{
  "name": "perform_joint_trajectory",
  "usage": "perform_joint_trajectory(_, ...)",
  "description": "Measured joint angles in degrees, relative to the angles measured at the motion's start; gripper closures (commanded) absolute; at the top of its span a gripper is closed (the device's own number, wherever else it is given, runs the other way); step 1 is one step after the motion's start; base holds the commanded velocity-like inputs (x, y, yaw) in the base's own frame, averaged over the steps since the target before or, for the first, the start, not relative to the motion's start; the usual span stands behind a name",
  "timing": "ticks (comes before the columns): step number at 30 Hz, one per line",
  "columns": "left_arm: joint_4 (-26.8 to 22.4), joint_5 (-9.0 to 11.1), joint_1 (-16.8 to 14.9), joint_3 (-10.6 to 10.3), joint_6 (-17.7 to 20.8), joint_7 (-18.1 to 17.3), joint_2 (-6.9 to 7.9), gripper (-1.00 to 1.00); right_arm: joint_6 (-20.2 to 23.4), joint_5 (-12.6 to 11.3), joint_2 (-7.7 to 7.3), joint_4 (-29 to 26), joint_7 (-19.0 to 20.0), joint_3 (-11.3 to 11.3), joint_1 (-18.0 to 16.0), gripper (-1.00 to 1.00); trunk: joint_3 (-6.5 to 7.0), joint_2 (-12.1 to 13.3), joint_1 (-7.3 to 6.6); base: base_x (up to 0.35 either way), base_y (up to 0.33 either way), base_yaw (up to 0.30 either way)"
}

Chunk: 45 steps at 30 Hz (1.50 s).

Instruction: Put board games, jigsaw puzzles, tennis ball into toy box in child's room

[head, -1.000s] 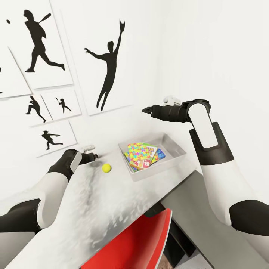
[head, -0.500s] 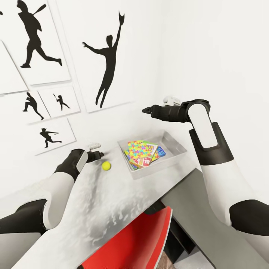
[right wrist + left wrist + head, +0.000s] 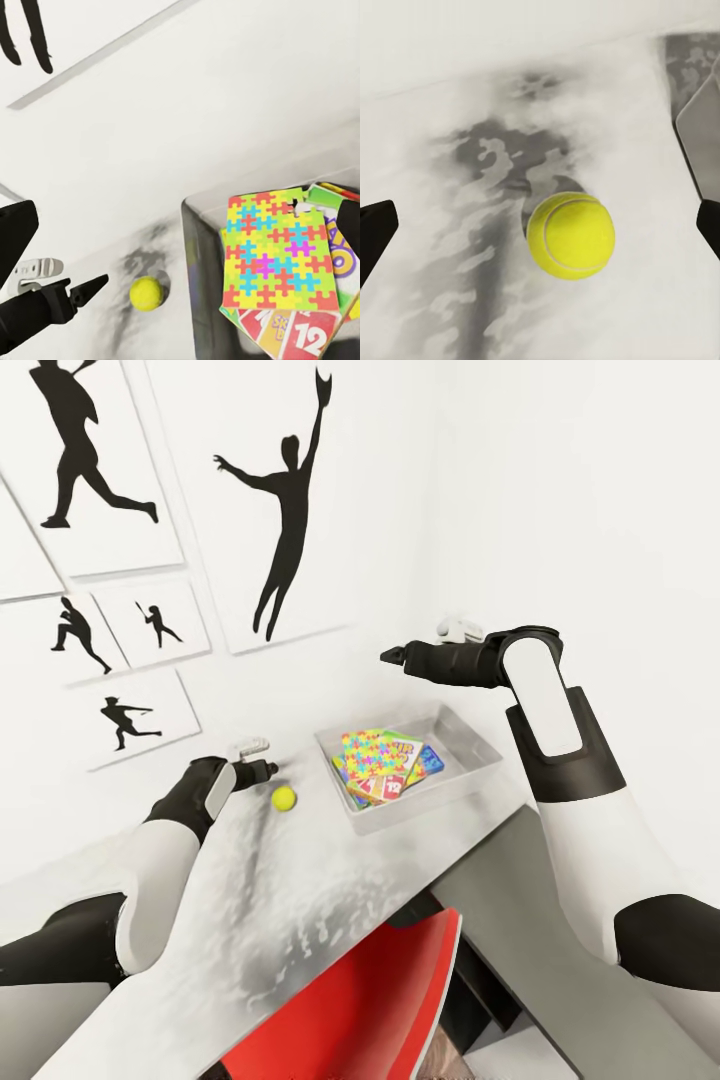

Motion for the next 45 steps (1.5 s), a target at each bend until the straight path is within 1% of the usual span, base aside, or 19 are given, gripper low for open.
perform_joint_trajectory(8,-0.5,0.0,0.0,0.0,-0.6,0.0,-1.01,-1.0,0.0,0.1,0.01,0.0,0.0,0.0,0.0,-1.0,-0.74,0.0,0.0,0.0,0.0,0.0)
perform_joint_trajectory(10,-0.5,0.0,0.0,0.0,-1.4,0.0,-1.65,-1.0,0.0,0.1,0.01,0.0,0.0,0.0,0.0,-1.0,-0.93,0.0,0.0,0.0,0.0,0.0)
perform_joint_trajectory(16,-0.7,0.0,0.0,-0.1,-2.0,0.0,-2.87,-1.0,0.0,0.0,0.01,-0.9,0.0,0.0,0.0,-1.0,-1.49,0.0,0.0,0.0,0.0,0.0)
perform_joint_trajectory(21,-1.1,-0.2,0.0,-0.1,-3.0,0.1,-3.52,-1.0,0.0,0.0,-0.01,-1.4,0.0,0.0,0.0,-1.0,-1.95,0.0,0.0,0.0,0.0,0.0)
perform_joint_trajectory(30,-1.2,-0.3,0.0,-0.7,-3.2,0.1,-3.32,-1.0,0.0,0.0,-0.08,-1.6,0.0,0.0,0.0,-1.0,-2.79,0.0,0.0,0.0,0.0,0.0)
perform_joint_trajectory(45,-1.2,-0.4,0.0,-0.8,-3.3,0.1,-3.19,-1.0,0.0,0.0,-0.07,-1.6,0.0,0.0,0.0,-1.0,-4.18,0.0,0.0,0.0,0.0,0.0)
